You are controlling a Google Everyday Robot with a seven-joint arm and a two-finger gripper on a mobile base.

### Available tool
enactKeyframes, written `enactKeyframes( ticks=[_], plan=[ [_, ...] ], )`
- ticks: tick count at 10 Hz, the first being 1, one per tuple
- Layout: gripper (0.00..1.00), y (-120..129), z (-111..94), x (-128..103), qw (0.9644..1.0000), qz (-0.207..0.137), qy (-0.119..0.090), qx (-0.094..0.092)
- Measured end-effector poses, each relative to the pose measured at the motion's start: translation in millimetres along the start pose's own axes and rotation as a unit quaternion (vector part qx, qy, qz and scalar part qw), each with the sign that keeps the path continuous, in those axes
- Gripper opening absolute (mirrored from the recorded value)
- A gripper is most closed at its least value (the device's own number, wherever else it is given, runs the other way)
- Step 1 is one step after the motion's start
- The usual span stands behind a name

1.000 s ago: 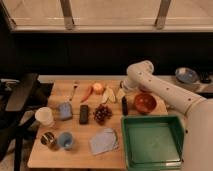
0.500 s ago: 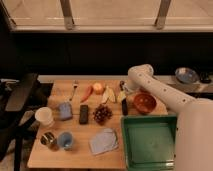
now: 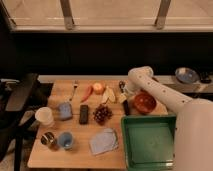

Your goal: Wipe table surface with brush

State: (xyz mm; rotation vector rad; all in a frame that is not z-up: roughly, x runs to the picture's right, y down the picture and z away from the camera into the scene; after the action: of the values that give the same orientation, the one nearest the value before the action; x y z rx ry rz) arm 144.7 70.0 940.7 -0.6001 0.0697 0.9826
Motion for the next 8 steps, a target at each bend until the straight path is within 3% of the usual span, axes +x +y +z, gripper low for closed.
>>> enactKeyframes(
  ticks=[2,8],
  plan=[
    [0.02,2,-6,5,1.0,-0.002,-0.002,0.001],
    [0.0,29,-24,10,0.999,-0.036,-0.011,-0.023]
  ],
)
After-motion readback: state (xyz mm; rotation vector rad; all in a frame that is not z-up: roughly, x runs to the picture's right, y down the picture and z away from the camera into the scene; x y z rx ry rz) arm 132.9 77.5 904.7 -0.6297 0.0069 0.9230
